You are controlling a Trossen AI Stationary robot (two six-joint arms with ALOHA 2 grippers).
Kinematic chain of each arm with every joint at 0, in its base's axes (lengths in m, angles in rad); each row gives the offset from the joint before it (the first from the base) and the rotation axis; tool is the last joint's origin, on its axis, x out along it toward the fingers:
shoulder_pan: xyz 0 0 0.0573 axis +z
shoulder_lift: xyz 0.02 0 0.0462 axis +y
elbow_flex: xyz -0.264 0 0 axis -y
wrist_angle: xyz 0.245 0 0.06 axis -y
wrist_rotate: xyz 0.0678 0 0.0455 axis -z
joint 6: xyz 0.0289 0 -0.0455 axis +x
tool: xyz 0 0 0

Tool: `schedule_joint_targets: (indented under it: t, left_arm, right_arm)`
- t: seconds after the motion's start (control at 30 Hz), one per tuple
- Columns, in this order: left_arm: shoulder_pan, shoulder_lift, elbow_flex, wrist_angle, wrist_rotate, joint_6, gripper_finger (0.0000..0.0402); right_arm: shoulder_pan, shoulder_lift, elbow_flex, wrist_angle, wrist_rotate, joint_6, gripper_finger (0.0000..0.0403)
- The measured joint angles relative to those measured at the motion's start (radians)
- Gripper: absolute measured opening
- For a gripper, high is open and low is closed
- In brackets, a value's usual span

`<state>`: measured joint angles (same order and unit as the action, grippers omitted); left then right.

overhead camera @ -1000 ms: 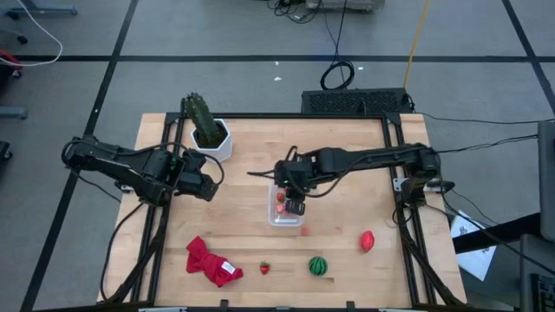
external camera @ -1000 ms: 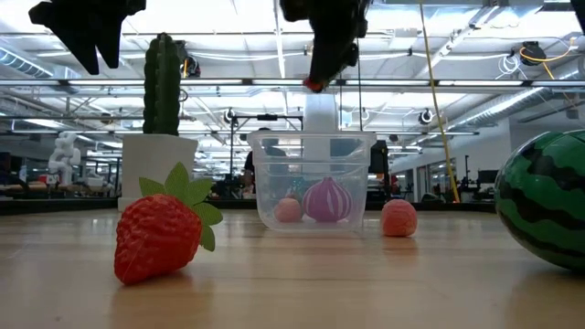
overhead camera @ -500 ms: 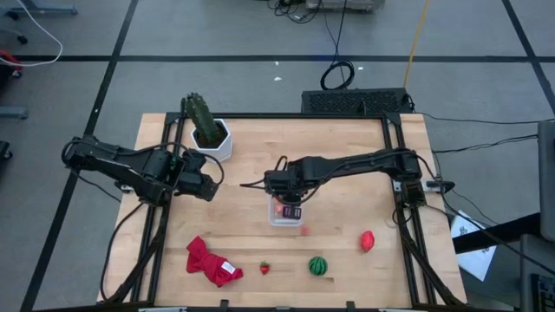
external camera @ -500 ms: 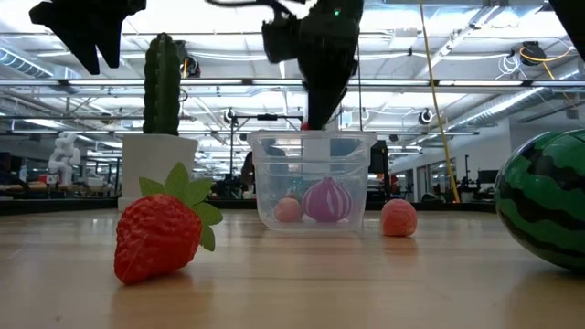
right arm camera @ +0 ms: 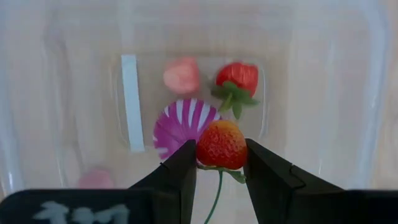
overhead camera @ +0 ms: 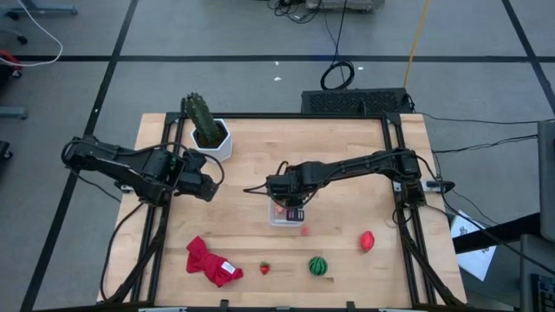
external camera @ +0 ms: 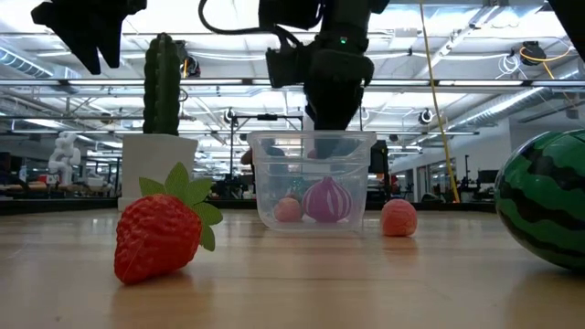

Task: Pick and placing Produce into tupperware
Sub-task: Put the top red strawberry into the transparent bin

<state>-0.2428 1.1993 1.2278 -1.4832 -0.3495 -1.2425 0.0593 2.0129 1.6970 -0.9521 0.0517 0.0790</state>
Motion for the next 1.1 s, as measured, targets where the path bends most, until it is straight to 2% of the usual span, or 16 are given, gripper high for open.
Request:
schedule_joint_targets:
  t: [0.4, 1.1]
  left_arm:
    - [0.0, 0.0, 0.0, 0.0, -0.001, 0.0, 0.023]
    - [0.0, 0.0, 0.0, 0.001, -0.004, -0.019, 0.023]
  right_arm:
    - [-0.001, -0.001, 0.0, 0.066, 0.0, -0.067, 0.011]
    - [-0.034, -0.001, 0.0, 0.007, 0.001, -0.068, 0.011]
